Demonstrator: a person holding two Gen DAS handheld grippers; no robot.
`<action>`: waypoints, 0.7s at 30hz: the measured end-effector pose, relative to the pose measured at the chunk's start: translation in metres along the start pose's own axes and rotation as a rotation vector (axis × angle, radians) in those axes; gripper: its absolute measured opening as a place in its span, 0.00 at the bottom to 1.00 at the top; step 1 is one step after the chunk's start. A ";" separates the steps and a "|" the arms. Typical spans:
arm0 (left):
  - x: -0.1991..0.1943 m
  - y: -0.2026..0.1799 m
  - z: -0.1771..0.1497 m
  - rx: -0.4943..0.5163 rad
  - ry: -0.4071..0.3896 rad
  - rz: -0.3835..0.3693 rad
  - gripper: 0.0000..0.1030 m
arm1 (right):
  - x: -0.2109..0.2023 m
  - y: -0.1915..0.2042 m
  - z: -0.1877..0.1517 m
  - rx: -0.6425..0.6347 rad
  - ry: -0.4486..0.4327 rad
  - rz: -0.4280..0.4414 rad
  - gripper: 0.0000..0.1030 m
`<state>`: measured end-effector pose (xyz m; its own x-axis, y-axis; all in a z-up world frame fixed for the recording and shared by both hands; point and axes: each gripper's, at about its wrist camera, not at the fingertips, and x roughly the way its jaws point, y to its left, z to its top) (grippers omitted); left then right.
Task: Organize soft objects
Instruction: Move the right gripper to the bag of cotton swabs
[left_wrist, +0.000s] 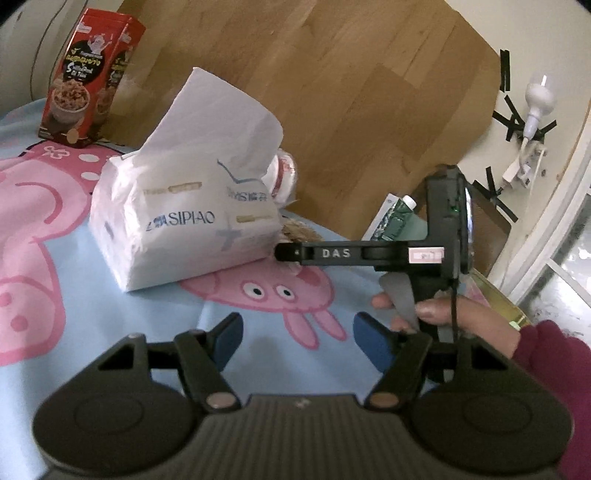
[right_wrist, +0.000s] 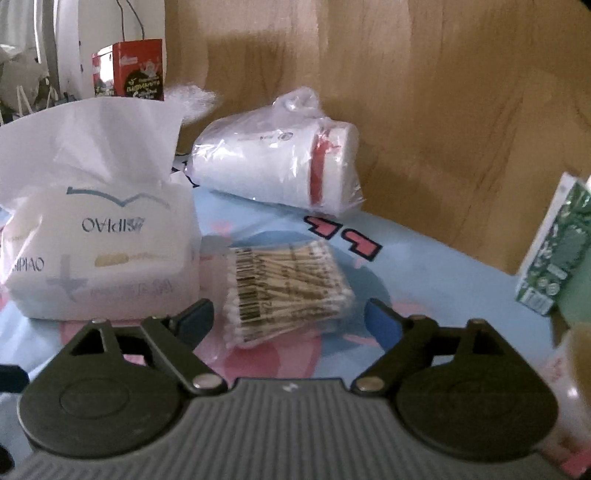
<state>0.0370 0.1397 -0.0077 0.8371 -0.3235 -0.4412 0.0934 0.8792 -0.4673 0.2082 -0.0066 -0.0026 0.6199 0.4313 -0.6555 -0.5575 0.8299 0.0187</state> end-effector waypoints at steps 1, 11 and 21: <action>0.000 0.000 0.000 -0.002 -0.004 -0.004 0.71 | -0.003 0.000 -0.001 0.005 -0.004 -0.005 0.72; 0.000 0.004 -0.001 -0.018 0.005 -0.013 0.71 | -0.086 0.007 -0.057 0.053 -0.010 -0.009 0.61; 0.014 -0.010 -0.003 0.058 0.088 0.024 0.76 | -0.194 0.037 -0.147 -0.081 -0.036 0.094 0.70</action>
<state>0.0460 0.1250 -0.0112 0.7890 -0.3296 -0.5185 0.1073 0.9049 -0.4119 -0.0135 -0.1117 0.0141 0.5812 0.5195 -0.6264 -0.6561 0.7545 0.0171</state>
